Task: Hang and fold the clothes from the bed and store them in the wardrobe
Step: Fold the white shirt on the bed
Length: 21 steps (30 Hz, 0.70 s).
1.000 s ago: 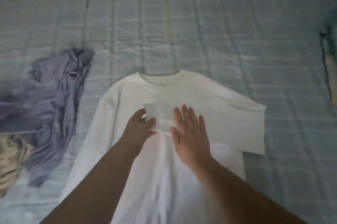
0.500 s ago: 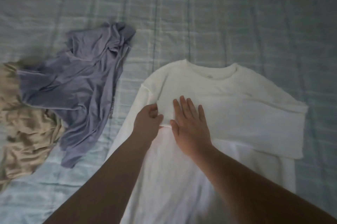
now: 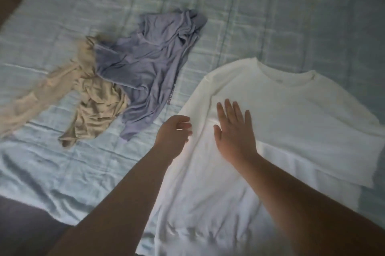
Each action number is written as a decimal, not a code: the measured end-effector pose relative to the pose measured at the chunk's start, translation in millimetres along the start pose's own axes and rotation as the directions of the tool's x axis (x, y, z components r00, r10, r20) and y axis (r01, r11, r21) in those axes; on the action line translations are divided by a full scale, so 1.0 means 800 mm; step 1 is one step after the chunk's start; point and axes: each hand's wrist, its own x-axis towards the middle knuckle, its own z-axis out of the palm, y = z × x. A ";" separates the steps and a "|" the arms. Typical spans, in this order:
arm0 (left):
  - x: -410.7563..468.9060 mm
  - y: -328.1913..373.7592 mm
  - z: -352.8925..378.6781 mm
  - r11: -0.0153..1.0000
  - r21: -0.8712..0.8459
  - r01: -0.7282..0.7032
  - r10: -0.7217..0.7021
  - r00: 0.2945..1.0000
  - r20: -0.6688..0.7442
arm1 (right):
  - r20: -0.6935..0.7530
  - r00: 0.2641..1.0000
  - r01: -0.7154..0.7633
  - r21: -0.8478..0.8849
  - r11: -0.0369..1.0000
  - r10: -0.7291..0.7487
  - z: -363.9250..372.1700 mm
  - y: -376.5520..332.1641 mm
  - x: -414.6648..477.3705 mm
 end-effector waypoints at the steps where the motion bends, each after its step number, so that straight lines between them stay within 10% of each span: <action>1: -0.010 -0.007 -0.016 0.999 0.036 0.012 -0.011 0.999 -0.030 | 0.002 0.999 0.049 0.012 0.999 -0.049 -0.005 -0.011 -0.009; 10: -0.067 -0.133 -0.149 0.898 0.422 0.123 -0.049 0.982 -0.184 | 0.048 0.936 0.345 0.054 0.937 -0.347 0.041 -0.130 -0.075; 18: -0.069 -0.207 -0.206 0.576 0.810 0.110 -0.283 0.957 0.071 | 0.119 0.961 0.262 -0.098 0.960 -0.250 0.075 -0.195 -0.085; 21: -0.063 -0.207 -0.235 0.653 0.757 0.024 -0.265 0.944 0.198 | 0.151 0.971 0.211 -0.159 0.965 -0.187 0.074 -0.214 -0.083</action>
